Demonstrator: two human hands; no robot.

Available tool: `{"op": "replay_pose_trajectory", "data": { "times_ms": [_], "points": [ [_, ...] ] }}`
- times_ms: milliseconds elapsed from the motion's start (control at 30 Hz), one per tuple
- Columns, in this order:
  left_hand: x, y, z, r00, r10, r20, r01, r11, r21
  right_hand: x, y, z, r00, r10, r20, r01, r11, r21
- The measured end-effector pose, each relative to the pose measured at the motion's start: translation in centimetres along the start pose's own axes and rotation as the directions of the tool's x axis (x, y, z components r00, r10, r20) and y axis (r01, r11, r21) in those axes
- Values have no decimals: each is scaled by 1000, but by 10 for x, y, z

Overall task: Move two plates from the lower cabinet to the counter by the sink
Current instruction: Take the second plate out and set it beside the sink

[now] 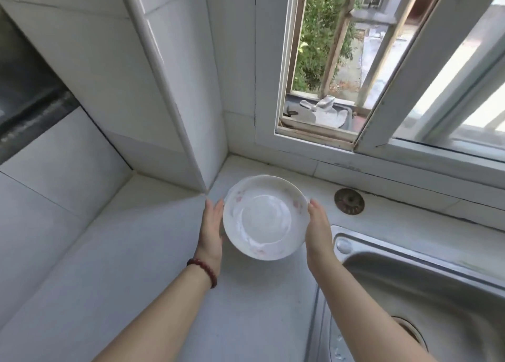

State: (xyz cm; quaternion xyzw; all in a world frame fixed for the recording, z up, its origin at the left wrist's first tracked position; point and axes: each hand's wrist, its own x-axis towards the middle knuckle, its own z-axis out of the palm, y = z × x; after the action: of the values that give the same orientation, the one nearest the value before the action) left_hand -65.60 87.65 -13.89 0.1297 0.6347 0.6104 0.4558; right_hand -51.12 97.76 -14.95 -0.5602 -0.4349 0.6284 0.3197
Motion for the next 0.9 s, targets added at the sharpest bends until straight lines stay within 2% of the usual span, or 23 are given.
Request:
{"op": "replay_pose_trajectory", "data": {
  "times_ms": [267,900],
  "points": [
    [24,-17,-5,1000,-14,-20,14,1000,-1,25,16,10,998,41,-39,-39,997,60],
    [39,-29,-5,1000,-28,13,27,999,38,40,28,13,999,35,13,-35,999,-7]
  ]
}}
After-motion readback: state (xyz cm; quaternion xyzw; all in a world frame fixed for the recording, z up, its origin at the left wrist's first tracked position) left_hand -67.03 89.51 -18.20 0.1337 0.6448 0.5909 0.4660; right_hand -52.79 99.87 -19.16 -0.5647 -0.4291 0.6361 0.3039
